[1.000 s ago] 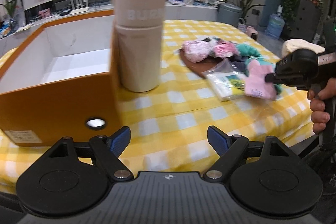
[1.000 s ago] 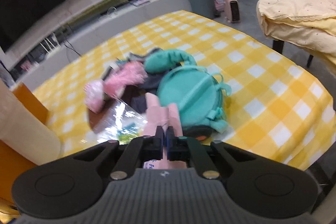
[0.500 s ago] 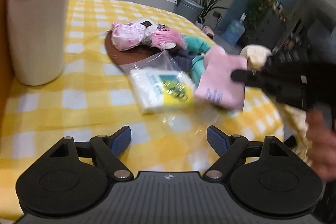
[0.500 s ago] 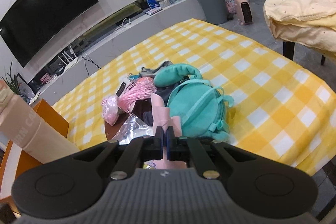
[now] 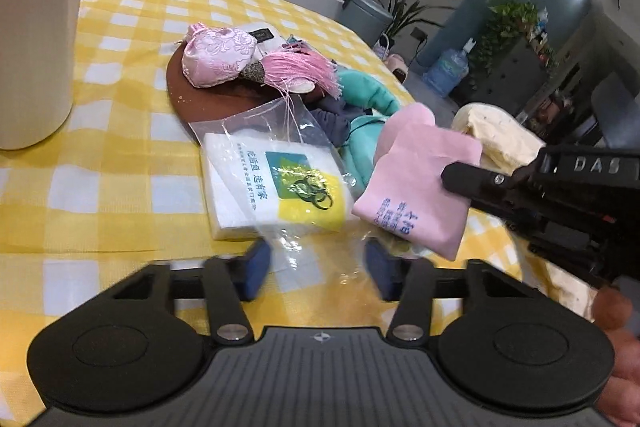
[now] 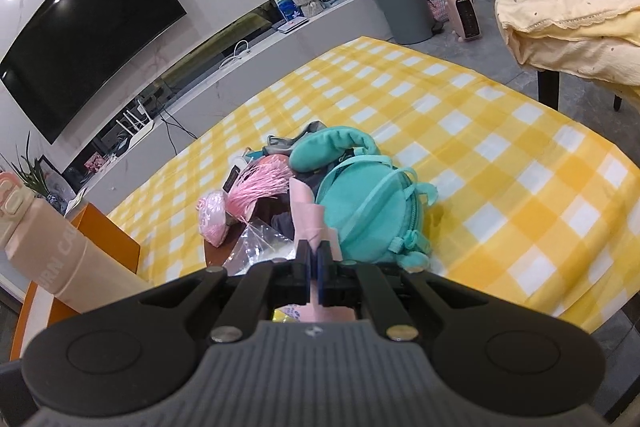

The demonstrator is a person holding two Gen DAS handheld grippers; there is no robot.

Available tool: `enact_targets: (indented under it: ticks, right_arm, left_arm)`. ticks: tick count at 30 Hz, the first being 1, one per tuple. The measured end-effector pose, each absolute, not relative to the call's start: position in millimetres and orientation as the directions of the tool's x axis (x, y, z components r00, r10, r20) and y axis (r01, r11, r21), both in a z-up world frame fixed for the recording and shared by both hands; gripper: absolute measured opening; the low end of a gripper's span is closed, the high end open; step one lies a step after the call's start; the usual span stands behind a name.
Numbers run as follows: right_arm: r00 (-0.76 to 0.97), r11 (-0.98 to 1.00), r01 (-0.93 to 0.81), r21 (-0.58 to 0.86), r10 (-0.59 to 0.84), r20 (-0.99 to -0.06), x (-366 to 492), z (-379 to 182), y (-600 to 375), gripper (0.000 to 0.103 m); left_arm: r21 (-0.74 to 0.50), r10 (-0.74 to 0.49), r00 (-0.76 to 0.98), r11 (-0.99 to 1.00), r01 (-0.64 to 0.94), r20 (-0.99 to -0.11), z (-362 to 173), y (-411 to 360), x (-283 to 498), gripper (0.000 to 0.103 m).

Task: Organize soft objects
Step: 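Close the right gripper on the pink glove while the left gripper closes on the clear bag, then lift the pink glove with the right gripper while the left gripper lifts the clear bag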

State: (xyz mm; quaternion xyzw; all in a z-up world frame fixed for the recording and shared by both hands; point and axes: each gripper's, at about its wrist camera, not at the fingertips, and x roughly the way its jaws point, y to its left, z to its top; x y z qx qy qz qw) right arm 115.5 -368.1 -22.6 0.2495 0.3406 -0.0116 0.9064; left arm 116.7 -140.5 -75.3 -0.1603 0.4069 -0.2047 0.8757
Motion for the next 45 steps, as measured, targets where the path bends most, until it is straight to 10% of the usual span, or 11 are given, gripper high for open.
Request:
enact_targets:
  ticks: [4,21,24,26,29,31,33,41,45]
  right_arm:
    - [0.767,0.874,0.198,0.444,0.144,-0.625,115,-23,-370,0.000]
    - [0.633,0.950,0.020,0.310,0.228,-0.739,127,-46,-318,0.000]
    - [0.610,0.957,0.025,0.290,0.215,-0.763,128,-53,-315,0.007]
    - [0.602,0.963,0.041,0.268,0.190,-0.776,129,-55,-314,0.030]
    - [0.602,0.961,0.064,0.270,0.178,-0.778,130,-58,-315,0.051]
    - [0.603,0.950,0.062,0.305,0.208,-0.770,130,-58,-316,0.063]
    - [0.605,0.946,0.055,0.319,0.223,-0.764,131,-58,-313,0.067]
    - [0.593,0.987,0.030,0.160,0.111,-0.797,137,-66,-288,0.044]
    - [0.601,0.998,0.017,0.062,0.040,-0.798,136,-67,-284,0.015]
  left_arm:
    - [-0.402,-0.438,0.615,0.892,0.206,-0.656,-78,-136,107,0.000]
    - [-0.289,-0.290,0.678,0.950,0.118,-0.676,-61,-54,44,0.000]
    - [-0.317,-0.308,0.679,0.941,0.116,-0.667,-69,-50,44,0.000]
    - [-0.325,-0.317,0.694,0.937,0.126,-0.646,-72,-47,43,0.000]
    - [-0.361,-0.358,0.690,0.921,0.149,-0.628,-72,-43,42,0.027]
    - [-0.436,-0.444,0.669,0.879,0.194,-0.596,-70,-39,44,0.067]
    - [-0.453,-0.469,0.661,0.866,0.212,-0.586,-70,-43,47,0.074]
    - [-0.277,-0.359,0.691,0.932,0.233,-0.627,-68,-78,55,0.072]
    - [-0.067,-0.218,0.733,0.971,0.230,-0.644,-70,-100,49,0.023]
